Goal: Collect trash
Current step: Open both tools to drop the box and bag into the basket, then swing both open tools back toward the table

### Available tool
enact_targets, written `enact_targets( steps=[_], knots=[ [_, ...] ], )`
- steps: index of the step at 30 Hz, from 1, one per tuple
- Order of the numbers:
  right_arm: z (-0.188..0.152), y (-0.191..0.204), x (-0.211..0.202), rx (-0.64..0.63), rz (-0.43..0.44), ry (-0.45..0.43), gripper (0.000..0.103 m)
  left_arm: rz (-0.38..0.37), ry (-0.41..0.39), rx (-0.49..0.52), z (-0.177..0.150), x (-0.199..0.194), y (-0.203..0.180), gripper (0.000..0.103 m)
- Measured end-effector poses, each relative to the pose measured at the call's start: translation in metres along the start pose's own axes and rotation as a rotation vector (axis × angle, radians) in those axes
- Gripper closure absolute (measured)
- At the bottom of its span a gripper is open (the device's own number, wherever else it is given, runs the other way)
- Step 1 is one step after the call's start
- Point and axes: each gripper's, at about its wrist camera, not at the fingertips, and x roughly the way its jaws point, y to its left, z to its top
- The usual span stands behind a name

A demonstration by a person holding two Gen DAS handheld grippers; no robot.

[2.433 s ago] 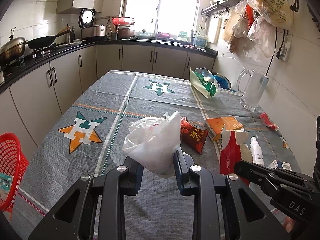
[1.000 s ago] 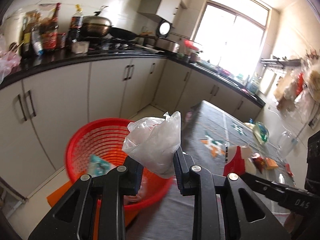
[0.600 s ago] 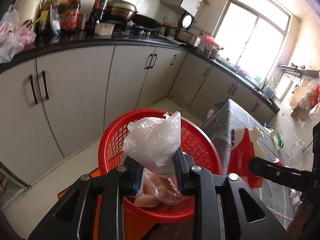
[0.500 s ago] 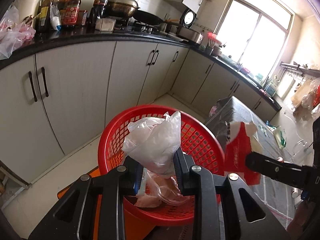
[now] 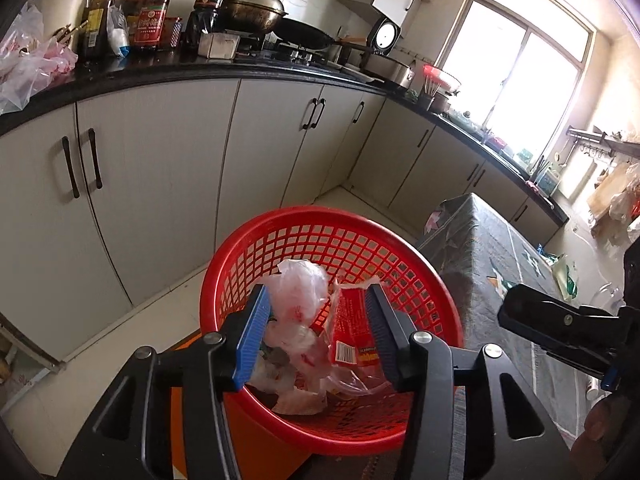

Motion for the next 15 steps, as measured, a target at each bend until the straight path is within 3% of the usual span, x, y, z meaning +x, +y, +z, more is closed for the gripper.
enact_targets(
  steps=[15],
  knots=[
    [-0.042, -0.028, -0.072, 0.04, -0.004, -0.05, 0.06, -0.025, -0.043, 0.1, -0.026, -0.061, -0.046, 0.05]
  ],
)
